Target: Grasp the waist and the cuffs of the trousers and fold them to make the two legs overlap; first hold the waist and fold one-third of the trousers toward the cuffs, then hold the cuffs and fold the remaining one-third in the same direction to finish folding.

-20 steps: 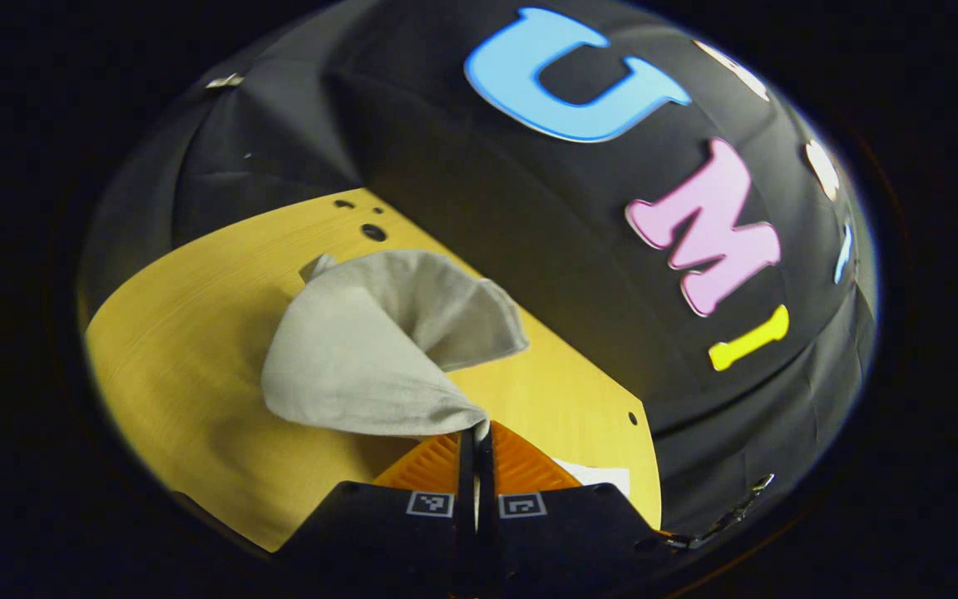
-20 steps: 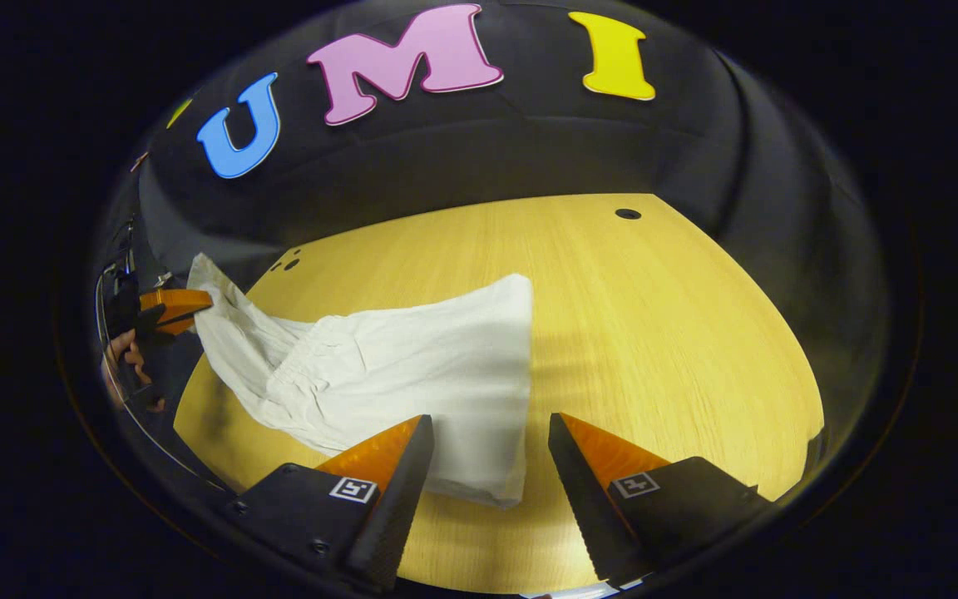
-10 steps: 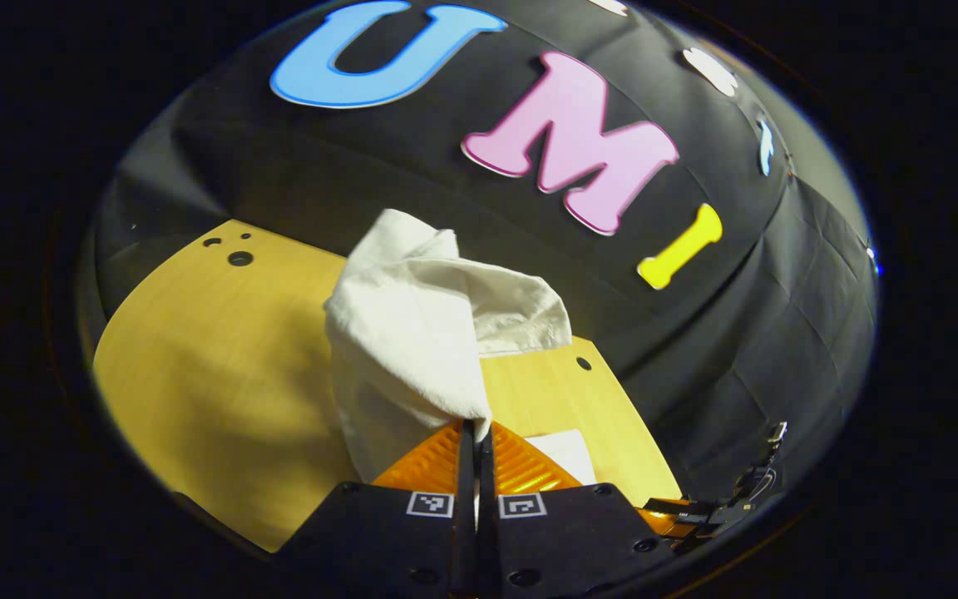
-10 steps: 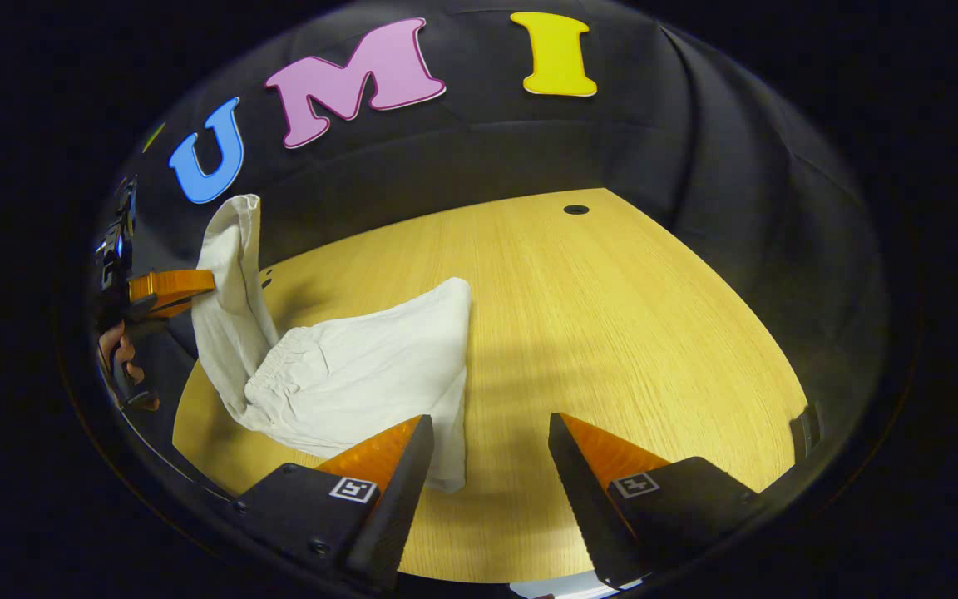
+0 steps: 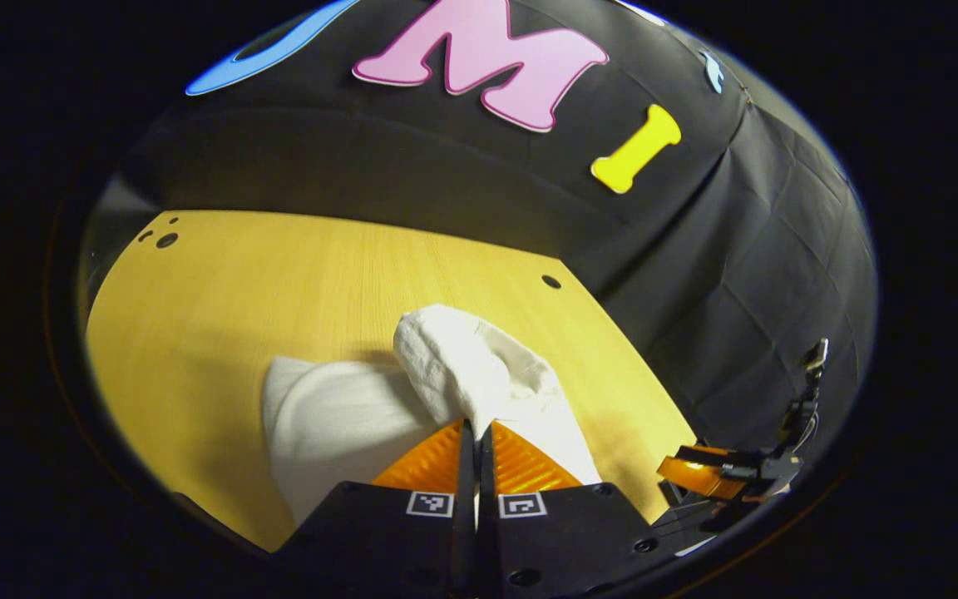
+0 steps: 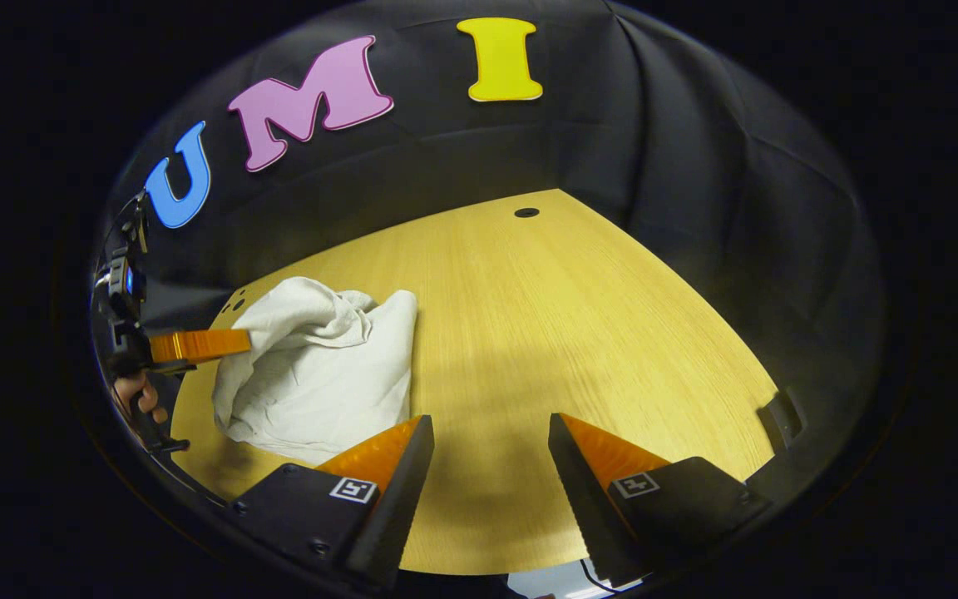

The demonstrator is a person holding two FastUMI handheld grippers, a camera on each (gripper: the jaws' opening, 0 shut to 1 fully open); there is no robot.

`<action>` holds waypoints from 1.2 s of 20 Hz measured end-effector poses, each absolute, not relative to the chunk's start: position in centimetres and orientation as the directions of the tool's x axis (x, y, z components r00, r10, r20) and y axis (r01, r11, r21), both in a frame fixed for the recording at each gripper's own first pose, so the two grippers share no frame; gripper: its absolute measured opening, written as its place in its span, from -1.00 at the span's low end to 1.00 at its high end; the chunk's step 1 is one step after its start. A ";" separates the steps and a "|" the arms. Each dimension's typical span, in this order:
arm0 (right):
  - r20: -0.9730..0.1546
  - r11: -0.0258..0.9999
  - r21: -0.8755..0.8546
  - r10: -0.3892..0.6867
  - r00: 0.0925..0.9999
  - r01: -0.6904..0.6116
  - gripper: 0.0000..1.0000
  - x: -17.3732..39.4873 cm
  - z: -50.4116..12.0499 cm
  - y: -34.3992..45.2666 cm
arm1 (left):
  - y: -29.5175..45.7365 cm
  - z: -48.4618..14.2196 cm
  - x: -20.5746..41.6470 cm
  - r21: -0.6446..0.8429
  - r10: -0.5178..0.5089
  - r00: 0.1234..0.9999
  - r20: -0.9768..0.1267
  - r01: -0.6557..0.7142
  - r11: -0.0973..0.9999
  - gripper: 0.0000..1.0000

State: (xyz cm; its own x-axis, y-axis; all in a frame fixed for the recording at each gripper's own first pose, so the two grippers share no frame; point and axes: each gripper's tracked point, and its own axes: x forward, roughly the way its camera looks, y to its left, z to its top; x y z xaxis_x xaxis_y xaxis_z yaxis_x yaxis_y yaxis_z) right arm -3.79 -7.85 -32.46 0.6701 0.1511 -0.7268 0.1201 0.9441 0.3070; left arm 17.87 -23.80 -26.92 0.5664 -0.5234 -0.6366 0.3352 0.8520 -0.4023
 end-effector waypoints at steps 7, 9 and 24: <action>-0.730 0.942 0.313 0.158 0.665 0.119 0.73 -2.7 -32.9 -8.7 | -24.5 -31.1 15.8 -0.409 -0.512 0.506 -0.695 0.307 0.859 -0.84; -0.730 0.943 0.315 0.166 0.663 0.111 0.74 -2.3 -33.1 -8.7 | -24.6 -32.2 15.1 -0.411 -0.505 0.479 -0.718 0.294 0.863 -0.89; -0.736 0.938 0.323 0.166 0.656 0.125 0.74 -1.5 -34.3 -9.9 | -26.0 -34.8 14.4 -0.508 -0.579 0.391 -0.715 0.279 0.815 -0.63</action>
State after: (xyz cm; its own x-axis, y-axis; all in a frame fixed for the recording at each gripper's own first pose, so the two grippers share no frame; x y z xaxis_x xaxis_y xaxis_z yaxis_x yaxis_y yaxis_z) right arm -1.49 -9.94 -34.32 0.6563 0.1662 -0.7359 0.1252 0.9379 0.3234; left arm 14.43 -26.04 -34.77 0.3905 -0.5793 -0.7155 0.2789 0.8151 -0.5078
